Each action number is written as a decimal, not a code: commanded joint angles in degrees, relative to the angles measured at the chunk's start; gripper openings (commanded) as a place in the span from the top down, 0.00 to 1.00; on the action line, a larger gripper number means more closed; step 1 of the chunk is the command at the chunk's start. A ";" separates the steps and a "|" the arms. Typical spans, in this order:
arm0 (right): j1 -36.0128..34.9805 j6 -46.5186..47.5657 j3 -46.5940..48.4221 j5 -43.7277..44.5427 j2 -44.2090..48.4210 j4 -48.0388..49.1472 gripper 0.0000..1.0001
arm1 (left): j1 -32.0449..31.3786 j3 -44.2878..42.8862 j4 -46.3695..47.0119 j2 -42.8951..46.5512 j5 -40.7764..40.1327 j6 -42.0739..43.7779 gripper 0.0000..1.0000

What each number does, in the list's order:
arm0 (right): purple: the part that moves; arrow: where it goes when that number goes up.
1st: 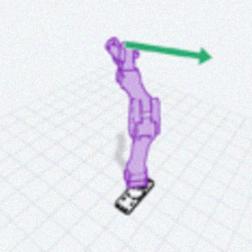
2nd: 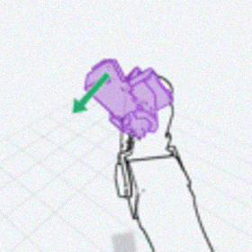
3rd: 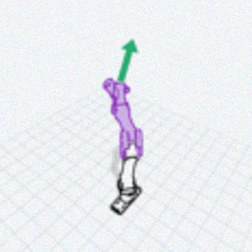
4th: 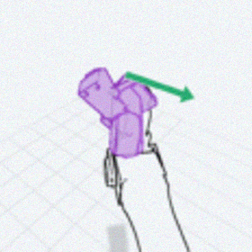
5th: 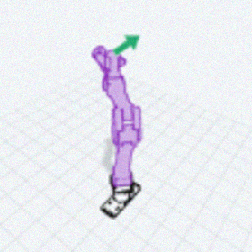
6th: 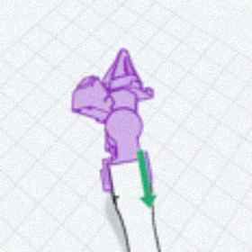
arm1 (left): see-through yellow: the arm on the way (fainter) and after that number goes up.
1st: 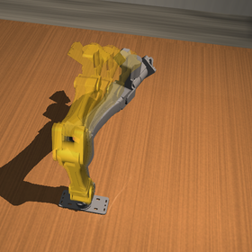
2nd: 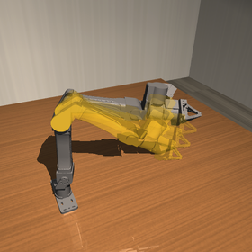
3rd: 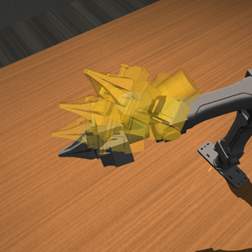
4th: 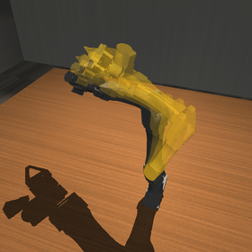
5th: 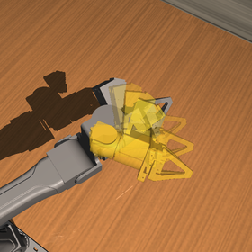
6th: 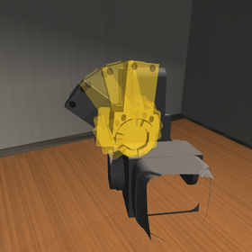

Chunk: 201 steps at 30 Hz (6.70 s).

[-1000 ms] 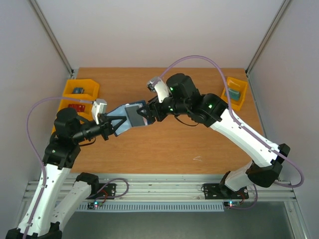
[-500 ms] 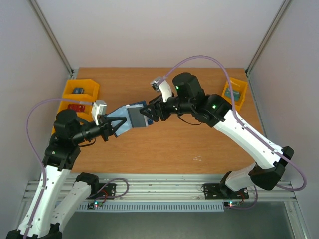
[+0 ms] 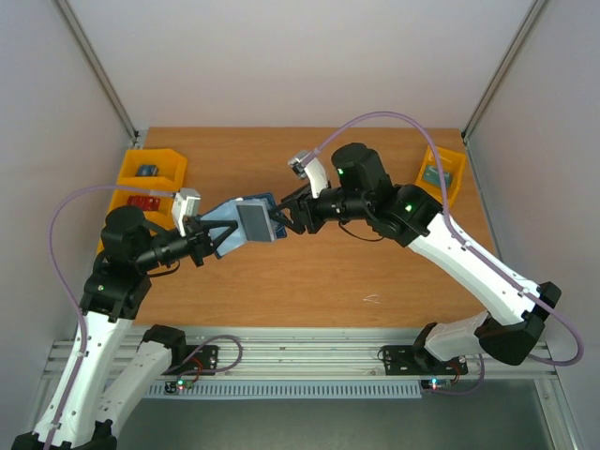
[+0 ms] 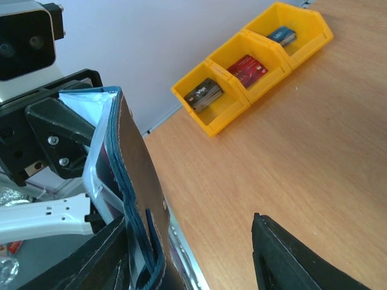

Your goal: Take the credit cards out of the card holder

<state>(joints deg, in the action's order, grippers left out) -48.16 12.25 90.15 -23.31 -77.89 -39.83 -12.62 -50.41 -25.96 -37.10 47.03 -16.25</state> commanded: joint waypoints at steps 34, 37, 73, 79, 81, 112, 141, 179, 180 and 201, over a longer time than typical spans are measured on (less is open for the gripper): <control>-6.77 2.96 4.64 5.57 -4.81 -0.99 0.29 | -0.12 -2.28 -0.87 -1.09 0.02 2.48 1.00; -6.77 2.95 4.39 5.16 -4.29 -0.37 0.63 | -0.10 -1.87 0.76 -0.74 1.22 1.69 1.00; -8.26 10.33 10.50 4.01 -0.69 -15.11 0.99 | -1.04 7.63 12.45 -1.69 8.59 -5.64 0.25; -8.26 11.13 9.46 0.65 0.29 -15.72 0.99 | -1.04 9.31 17.94 -0.97 14.47 -10.44 0.59; -8.19 10.98 8.64 1.35 0.80 -15.37 0.99 | -1.04 9.01 19.11 -0.73 18.34 -9.76 0.80; -7.88 -1.44 3.71 2.87 -6.75 0.49 0.67 | -0.98 7.49 18.47 -0.92 10.29 -9.52 1.00; -4.22 1.10 -2.31 -13.69 -1.18 6.79 0.99 | -1.00 6.03 20.87 2.46 22.14 -2.21 0.83; -2.88 3.83 -3.93 -9.35 3.76 2.61 0.99 | -1.04 4.79 12.92 4.95 19.90 -1.33 1.00; -2.50 3.79 -4.46 -9.08 4.20 2.57 0.99 | -1.08 4.87 12.57 5.00 19.41 -1.33 1.00; 0.31 5.95 -4.15 -8.03 7.99 -1.81 0.99 | -1.03 5.21 13.31 3.97 19.10 -3.57 1.00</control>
<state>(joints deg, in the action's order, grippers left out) -48.16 17.02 84.84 -32.95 -69.73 -40.45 -13.58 -44.03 -14.17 -33.74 64.97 -19.42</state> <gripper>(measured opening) 0.012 0.040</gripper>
